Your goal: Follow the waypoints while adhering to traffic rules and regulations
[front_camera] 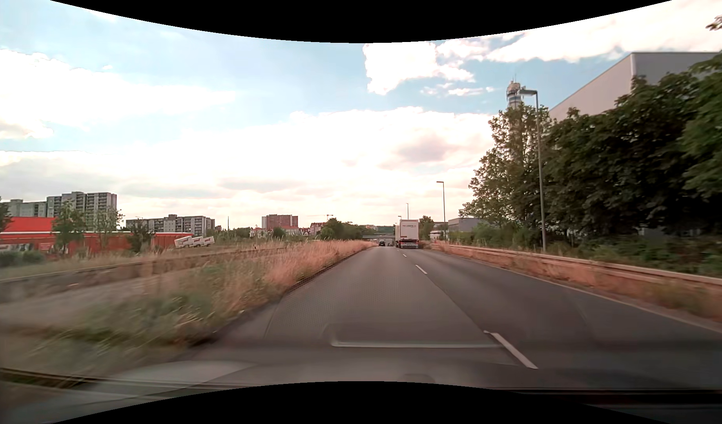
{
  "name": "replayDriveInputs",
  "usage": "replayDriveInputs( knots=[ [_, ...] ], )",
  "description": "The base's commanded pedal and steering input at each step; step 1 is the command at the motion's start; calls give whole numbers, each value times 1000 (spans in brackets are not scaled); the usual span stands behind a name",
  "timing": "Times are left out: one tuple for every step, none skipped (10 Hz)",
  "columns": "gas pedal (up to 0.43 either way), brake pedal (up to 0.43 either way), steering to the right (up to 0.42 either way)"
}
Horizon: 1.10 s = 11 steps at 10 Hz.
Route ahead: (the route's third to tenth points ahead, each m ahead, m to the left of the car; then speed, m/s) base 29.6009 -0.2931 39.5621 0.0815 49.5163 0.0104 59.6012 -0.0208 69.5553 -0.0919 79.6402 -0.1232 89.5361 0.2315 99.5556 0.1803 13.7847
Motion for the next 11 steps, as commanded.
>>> replayDriveInputs(
  knots=[
    [39,0,-7],
    [39,0,-6],
    [39,0,-6],
    [39,0,-6],
    [39,0,-6],
    [39,0,-6],
    [39,0,-6],
    [39,0,-5],
    [39,0,-6],
    [39,0,-5],
    [39,0,-5]
  ],
)
